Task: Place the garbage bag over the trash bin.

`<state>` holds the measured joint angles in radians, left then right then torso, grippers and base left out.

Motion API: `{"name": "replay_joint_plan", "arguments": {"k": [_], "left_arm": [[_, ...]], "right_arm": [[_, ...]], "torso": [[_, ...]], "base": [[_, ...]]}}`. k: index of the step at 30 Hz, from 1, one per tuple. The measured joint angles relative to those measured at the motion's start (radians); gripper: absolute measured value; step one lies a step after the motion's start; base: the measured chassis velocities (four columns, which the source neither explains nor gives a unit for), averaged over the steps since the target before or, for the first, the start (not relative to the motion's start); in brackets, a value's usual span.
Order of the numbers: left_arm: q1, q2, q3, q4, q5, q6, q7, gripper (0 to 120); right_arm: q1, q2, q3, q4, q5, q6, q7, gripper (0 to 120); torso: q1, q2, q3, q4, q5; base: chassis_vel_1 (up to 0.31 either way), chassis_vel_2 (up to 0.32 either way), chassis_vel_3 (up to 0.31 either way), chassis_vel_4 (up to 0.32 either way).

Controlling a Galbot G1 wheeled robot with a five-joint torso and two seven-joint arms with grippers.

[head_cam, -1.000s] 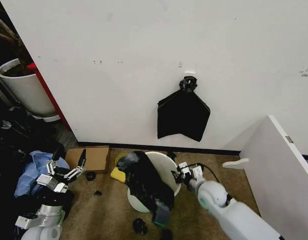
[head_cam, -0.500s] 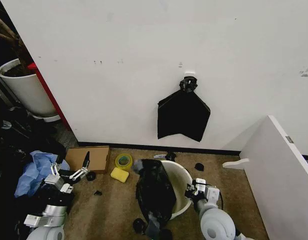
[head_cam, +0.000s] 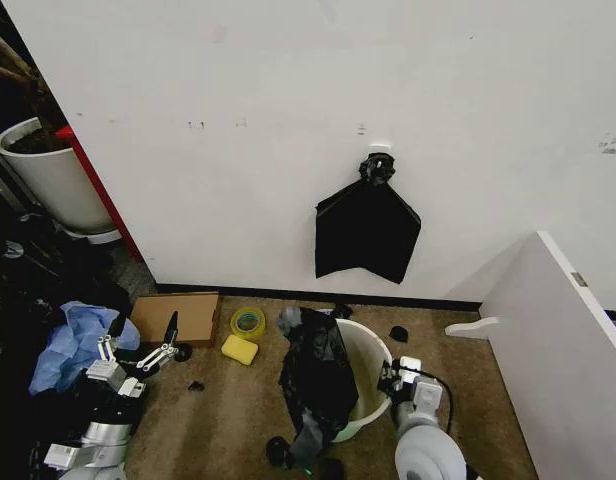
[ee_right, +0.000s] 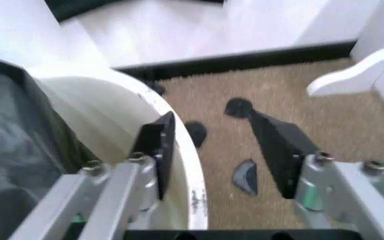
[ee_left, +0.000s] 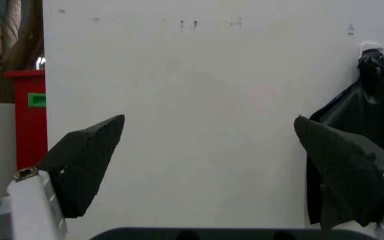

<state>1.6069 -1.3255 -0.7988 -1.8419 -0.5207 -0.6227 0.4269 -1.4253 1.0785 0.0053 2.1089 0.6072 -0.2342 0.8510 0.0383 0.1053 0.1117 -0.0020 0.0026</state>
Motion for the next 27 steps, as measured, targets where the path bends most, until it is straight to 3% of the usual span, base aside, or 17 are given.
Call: {"name": "replay_joint_plan", "arguments": {"k": [3,6,14,24,27], "left_arm": [[0.0,-0.003,0.001,0.0,0.006,0.002,-0.001,100],[-0.002,-0.006,0.003,0.004,0.017,0.006,-0.008,100],[-0.007,0.0,-0.013,0.015,0.024,0.039,-0.05,100],[-0.022,-0.004,-0.012,0.019,0.044,0.076,-0.093,100],[-0.025,-0.011,-0.005,0.027,0.054,0.08,-0.11,100]], "right_arm": [[-0.035,0.001,-0.011,0.052,-0.053,0.061,-0.028,55],[-0.068,-0.013,-0.048,0.122,-0.116,0.101,-0.165,69],[0.046,-0.057,-0.264,0.139,-0.253,-0.139,-0.194,98],[0.243,0.02,-0.387,0.009,-0.231,-0.207,-0.226,100],[0.265,0.044,-0.415,-0.013,-0.254,-0.244,-0.202,92]], "torso": [[0.0,0.0,0.0,-0.0001,0.0],[0.0,0.0,0.0,-0.0001,-0.0001],[0.0,0.0,0.0,0.0001,-0.0003],[0.0,0.0,0.0,0.0002,0.0],[0.0,0.0,0.0,0.0001,0.0]], "base": [[0.0,0.0,0.0,0.0],[0.0,0.0,0.0,0.0],[0.0,0.0,0.0,0.0],[0.0,0.0,0.0,0.0],[0.0,0.0,0.0,0.0]]}}
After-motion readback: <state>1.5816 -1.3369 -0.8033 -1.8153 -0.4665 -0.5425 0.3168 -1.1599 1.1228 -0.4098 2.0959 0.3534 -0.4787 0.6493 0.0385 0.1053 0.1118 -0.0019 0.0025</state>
